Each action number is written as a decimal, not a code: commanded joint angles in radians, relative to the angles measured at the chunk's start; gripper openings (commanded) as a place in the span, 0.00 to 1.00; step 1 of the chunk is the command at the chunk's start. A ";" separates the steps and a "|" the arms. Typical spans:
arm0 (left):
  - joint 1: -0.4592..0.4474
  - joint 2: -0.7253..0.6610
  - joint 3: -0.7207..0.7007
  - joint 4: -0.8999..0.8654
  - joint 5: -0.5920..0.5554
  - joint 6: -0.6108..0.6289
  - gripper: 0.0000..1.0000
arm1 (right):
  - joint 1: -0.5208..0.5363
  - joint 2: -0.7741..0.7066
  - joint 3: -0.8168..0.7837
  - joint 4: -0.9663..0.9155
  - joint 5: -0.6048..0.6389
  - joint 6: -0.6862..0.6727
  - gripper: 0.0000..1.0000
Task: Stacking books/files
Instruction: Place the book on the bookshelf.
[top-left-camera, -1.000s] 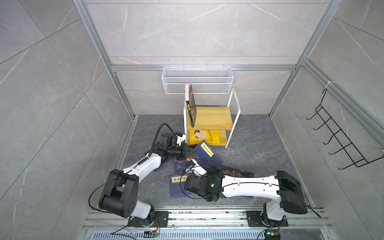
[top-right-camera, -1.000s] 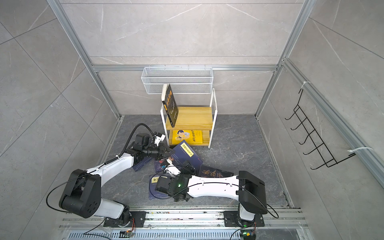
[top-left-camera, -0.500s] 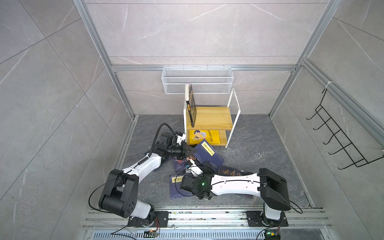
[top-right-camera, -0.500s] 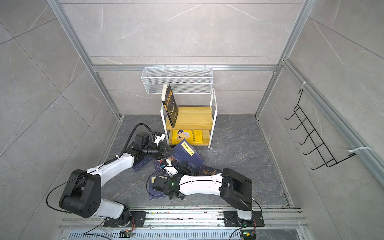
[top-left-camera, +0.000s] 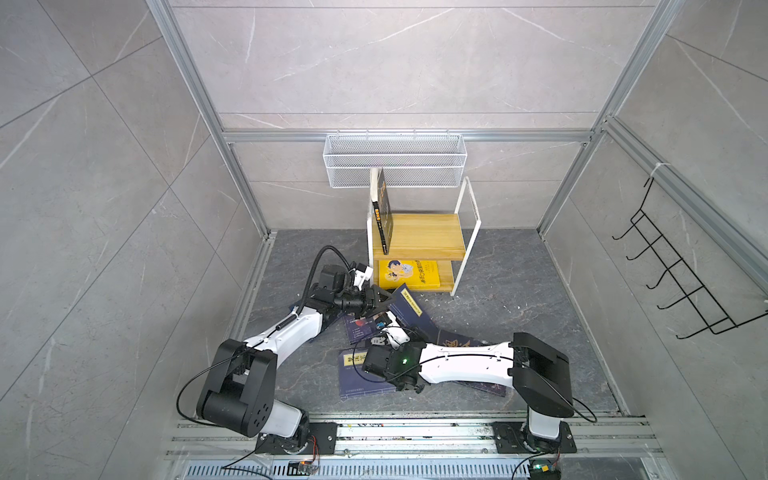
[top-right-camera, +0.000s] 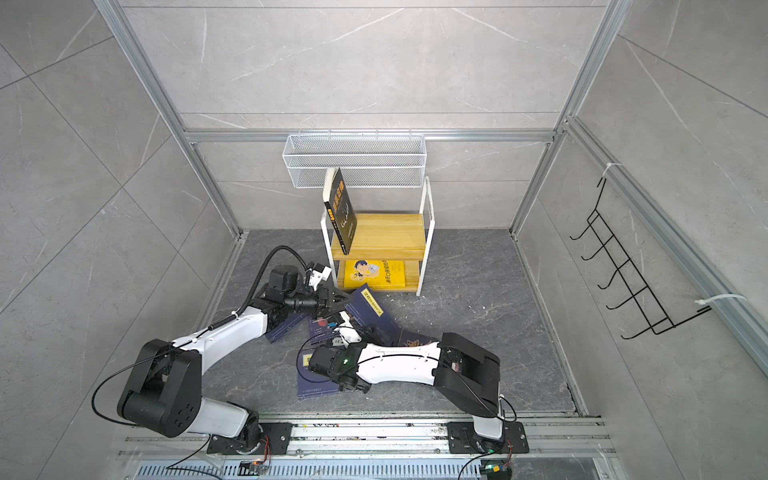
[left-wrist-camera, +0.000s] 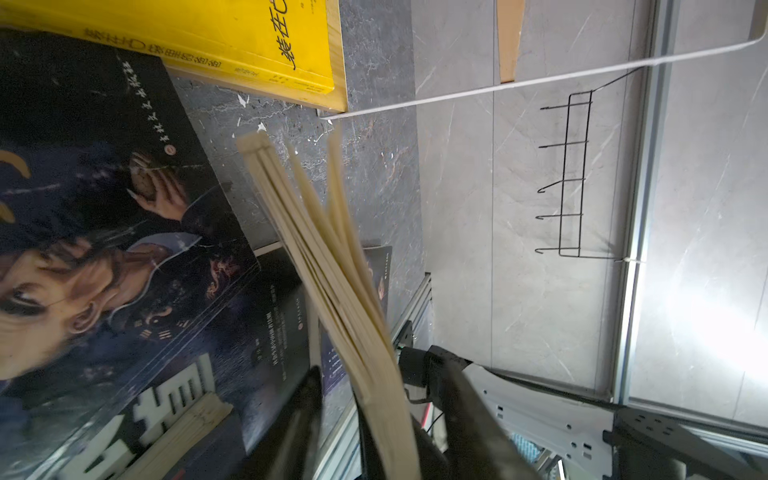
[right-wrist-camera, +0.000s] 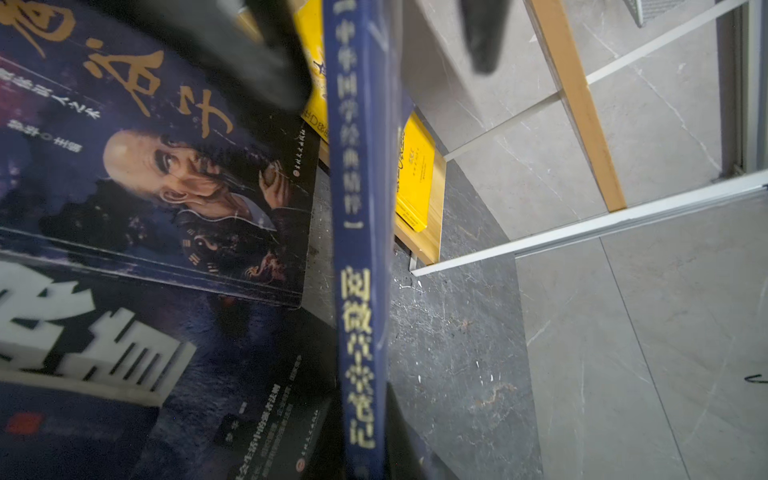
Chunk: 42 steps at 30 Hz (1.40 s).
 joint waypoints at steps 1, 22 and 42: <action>0.034 -0.061 0.015 -0.021 0.015 0.085 0.66 | -0.006 -0.067 -0.021 -0.049 0.068 0.080 0.00; 0.336 -0.474 -0.018 -0.401 -0.184 0.569 1.00 | -0.002 -0.640 -0.283 0.541 -0.054 -0.313 0.00; 0.452 -0.966 -0.390 -0.109 -0.160 0.625 1.00 | -0.316 -0.433 0.009 0.967 -0.281 -0.408 0.00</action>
